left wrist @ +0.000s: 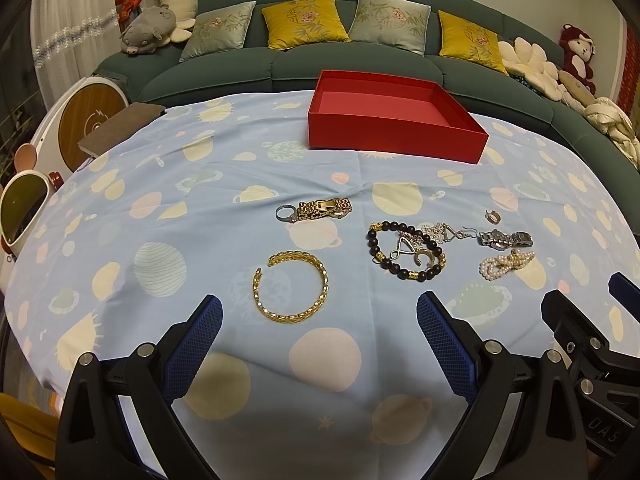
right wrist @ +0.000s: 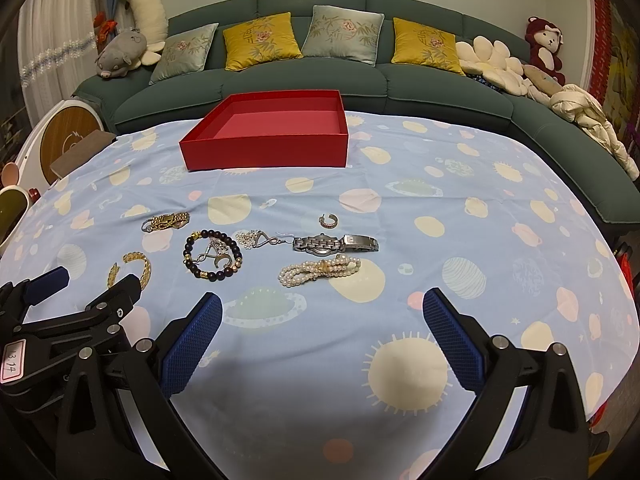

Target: Organize jewelry

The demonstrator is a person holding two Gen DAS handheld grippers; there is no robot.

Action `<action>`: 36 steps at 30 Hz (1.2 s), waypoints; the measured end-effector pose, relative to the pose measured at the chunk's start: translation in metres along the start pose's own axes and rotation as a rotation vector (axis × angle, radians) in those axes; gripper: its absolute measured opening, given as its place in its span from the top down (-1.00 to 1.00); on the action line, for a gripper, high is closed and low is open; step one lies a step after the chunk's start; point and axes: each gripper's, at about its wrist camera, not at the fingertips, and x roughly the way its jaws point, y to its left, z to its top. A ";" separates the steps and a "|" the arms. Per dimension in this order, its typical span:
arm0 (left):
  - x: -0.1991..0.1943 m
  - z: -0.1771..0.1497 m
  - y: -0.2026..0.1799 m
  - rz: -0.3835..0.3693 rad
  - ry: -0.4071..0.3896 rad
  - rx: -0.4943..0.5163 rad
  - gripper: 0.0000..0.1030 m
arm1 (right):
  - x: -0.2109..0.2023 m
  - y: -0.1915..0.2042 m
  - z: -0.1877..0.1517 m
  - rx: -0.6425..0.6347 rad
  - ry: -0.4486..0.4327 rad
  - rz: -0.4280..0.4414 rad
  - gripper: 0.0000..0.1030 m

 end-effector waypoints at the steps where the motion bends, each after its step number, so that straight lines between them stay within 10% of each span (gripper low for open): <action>1: 0.000 0.000 0.000 0.000 0.001 0.000 -0.84 | 0.000 0.000 0.000 0.000 0.000 0.000 -0.91; 25: 0.006 0.011 0.030 0.033 0.018 -0.073 -0.84 | 0.014 -0.015 -0.004 0.041 0.044 0.073 -0.89; 36: 0.024 0.024 0.056 0.005 0.044 -0.109 -0.84 | 0.039 -0.014 0.018 -0.011 0.113 0.132 -0.33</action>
